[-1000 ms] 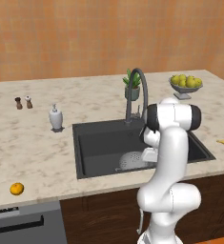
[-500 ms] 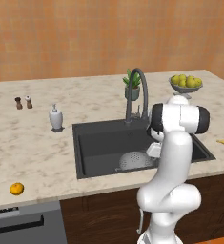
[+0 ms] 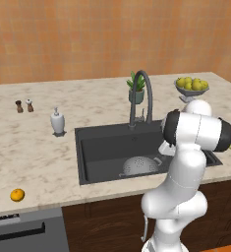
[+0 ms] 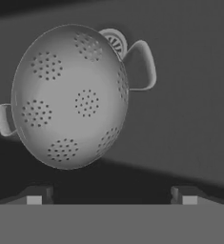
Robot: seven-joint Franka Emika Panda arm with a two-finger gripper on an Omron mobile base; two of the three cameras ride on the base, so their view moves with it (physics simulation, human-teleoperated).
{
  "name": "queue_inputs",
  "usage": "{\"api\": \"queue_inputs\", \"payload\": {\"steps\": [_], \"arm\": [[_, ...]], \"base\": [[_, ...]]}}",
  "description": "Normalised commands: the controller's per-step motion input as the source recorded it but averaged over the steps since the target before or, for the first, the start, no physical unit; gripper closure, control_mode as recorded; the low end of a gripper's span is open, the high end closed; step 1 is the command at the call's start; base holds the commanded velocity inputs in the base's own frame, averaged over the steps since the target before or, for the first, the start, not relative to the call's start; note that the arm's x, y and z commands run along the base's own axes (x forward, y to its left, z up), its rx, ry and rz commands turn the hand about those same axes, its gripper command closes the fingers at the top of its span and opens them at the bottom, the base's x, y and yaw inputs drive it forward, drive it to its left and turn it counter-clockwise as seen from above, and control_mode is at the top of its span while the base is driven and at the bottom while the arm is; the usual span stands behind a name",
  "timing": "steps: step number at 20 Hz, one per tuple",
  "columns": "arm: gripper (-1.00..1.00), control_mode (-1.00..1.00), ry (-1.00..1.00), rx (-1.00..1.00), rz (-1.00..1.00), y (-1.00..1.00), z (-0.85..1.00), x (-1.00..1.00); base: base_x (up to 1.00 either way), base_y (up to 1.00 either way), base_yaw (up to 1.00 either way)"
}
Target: Put the colander in the sink, put the orange, banana, tangerine in the colander, and turn on the sink faucet and pour water over the colander.
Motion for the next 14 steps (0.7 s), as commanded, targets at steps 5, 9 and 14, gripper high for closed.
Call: {"api": "queue_inputs", "payload": {"steps": [5,9,14], "arm": [[-1.00,-1.00,0.00,0.00,0.00,-0.22,0.60,-0.29],[-1.00,-1.00,0.03,0.00,0.02,-0.34,0.62,-0.26],[-1.00,-1.00,0.00,0.00,0.05,-0.38,0.64,-0.31]], "base": [[0.00,0.00,0.00],[0.00,0.00,0.00],[0.00,0.00,0.00]]}}
